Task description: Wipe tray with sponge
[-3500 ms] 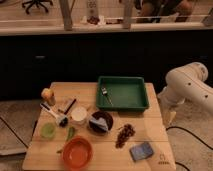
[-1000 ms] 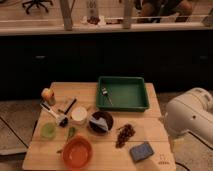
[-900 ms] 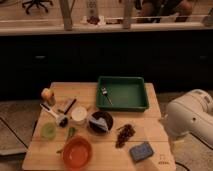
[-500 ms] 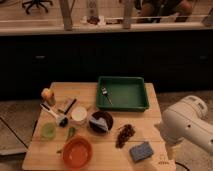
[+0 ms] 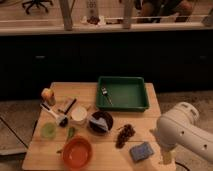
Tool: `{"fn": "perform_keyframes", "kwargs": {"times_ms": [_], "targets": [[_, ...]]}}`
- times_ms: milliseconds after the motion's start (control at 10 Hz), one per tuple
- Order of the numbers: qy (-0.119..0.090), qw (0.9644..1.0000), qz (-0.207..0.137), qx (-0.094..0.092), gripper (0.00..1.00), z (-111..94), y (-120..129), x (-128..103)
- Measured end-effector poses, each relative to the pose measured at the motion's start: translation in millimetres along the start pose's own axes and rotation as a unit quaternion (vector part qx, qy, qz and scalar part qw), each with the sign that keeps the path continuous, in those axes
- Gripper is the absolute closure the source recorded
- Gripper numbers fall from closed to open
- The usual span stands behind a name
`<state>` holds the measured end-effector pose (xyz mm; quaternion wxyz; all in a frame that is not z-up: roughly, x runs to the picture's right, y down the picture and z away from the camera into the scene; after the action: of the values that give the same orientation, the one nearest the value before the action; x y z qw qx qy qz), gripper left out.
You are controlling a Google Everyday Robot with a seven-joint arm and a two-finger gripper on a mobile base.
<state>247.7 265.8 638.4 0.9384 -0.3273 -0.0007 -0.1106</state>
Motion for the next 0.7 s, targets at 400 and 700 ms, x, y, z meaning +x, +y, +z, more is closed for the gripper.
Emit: {"fn": "perform_keyframes", "kwargs": {"times_ms": [400, 700], "targets": [[-0.012, 0.9999, -0.005, -0.007, 0.2, 25.4, 5.5, -17.4], [-0.018, 0.9998, -0.008, -0.01, 0.2, 37.7, 5.9, -28.1]]}}
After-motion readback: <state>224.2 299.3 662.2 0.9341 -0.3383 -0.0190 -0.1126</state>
